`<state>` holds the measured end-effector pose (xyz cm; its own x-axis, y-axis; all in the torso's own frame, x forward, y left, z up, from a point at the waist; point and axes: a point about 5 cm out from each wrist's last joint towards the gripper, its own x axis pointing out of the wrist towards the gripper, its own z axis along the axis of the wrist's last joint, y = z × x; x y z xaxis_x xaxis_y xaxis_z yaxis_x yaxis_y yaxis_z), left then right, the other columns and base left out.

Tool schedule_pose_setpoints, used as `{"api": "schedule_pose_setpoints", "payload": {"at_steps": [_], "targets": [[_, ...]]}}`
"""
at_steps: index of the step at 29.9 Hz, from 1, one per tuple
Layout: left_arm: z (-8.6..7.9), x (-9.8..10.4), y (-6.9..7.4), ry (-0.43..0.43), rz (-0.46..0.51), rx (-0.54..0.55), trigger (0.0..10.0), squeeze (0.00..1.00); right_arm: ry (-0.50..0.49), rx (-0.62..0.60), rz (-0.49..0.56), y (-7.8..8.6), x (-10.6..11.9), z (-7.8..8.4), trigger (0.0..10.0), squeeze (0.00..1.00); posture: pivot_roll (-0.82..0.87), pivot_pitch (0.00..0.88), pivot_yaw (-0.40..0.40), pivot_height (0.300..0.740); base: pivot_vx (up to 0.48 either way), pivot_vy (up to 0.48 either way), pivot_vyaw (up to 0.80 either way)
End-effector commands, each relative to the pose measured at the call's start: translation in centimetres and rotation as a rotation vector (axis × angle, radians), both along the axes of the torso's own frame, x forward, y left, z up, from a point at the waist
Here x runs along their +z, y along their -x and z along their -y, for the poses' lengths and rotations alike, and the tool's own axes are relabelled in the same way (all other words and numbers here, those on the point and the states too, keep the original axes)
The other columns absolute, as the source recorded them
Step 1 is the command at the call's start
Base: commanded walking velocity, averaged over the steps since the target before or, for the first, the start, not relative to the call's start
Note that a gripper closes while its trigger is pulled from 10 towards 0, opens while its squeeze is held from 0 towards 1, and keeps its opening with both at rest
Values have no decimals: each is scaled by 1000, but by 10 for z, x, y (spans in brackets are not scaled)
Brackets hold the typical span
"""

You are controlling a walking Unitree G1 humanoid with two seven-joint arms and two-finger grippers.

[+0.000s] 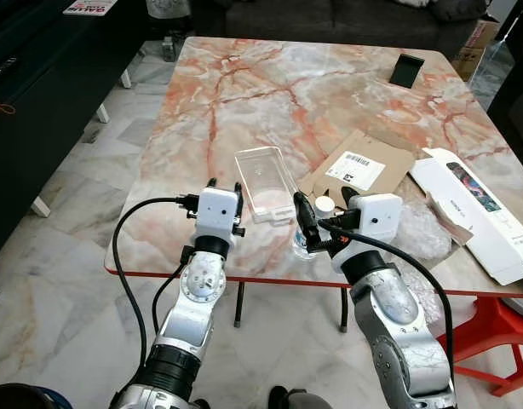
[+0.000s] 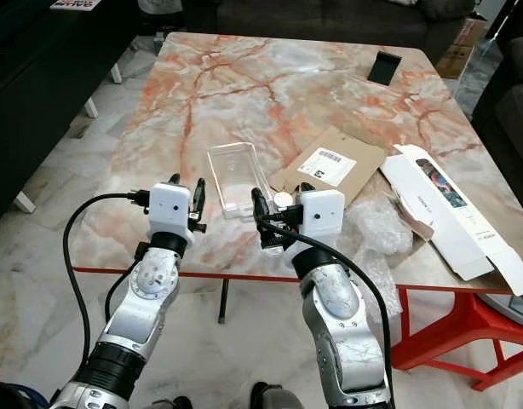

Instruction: Picking trash to rubbish bin

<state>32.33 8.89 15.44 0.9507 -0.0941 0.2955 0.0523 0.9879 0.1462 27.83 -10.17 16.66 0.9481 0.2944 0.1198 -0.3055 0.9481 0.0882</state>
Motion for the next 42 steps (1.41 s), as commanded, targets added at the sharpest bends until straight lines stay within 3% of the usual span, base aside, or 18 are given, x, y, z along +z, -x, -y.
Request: {"api": "schedule_pose_setpoints", "payload": {"at_steps": [1,2,4,5,7,8,9,10,28,29,30,31,32,42], "targets": [[0,-1,-1,-8,-11,0,10000,0,7,4,-9,1,-3,-2,1804,0,-198,133,-68,740,0,0,0],[0,-1,-1,-9,-10,1,10000,0,7,5,-11,1,-4,-3,2706,0,-197,133,-67,740,0,0,0],[-1,-1,-1,-11,-11,4,10000,0,9,7,-15,1,-5,-3,2431,0,-196,136,-64,740,0,0,0],[-1,-1,-1,-12,-11,5,10000,0,10,7,-16,1,-6,-3,2745,0,-196,136,-64,740,0,0,0],[-2,-1,-1,-13,-11,5,10000,0,11,7,-18,1,-7,-3,2510,0,-193,136,-62,740,0,0,0],[-2,-1,0,-15,-11,5,10000,0,12,5,-19,1,-7,-3,1608,0,-192,137,-60,740,0,0,0],[-2,-1,0,-16,-10,5,10000,0,12,4,-19,1,-7,-3,1608,0,-192,137,-60,740,0,0,0],[-2,-1,0,-19,-11,4,10000,0,14,2,-20,1,-8,-2,0,0,-190,136,-57,740,0,0,0],[1,-3,0,-46,-29,-20,10000,0,65,16,-32,3,-17,-7,0,0,-188,145,-51,740,0,0,0],[1,-3,0,-46,-29,-20,10000,0,66,15,-32,3,-17,-7,1294,0,-188,145,-51,740,0,0,0],[1,-3,1,-47,-30,-20,10000,0,66,14,-32,3,-17,-7,3804,0,-188,145,-51,740,0,0,0],[1,-3,1,-47,-31,-20,10000,0,67,14,-32,3,-17,-7,3804,0,-188,145,-51,740,0,0,0],[2,-5,1,-52,-40,-22,10000,0,68,13,-29,2,-16,-7,10000,0,-188,147,-52,740,0,0,0],[0,-1,-1,-28,-21,-16,10000,0,22,-17,45,-11,0,-6,10000,0,-185,126,-39,740,0,0,0]]}}
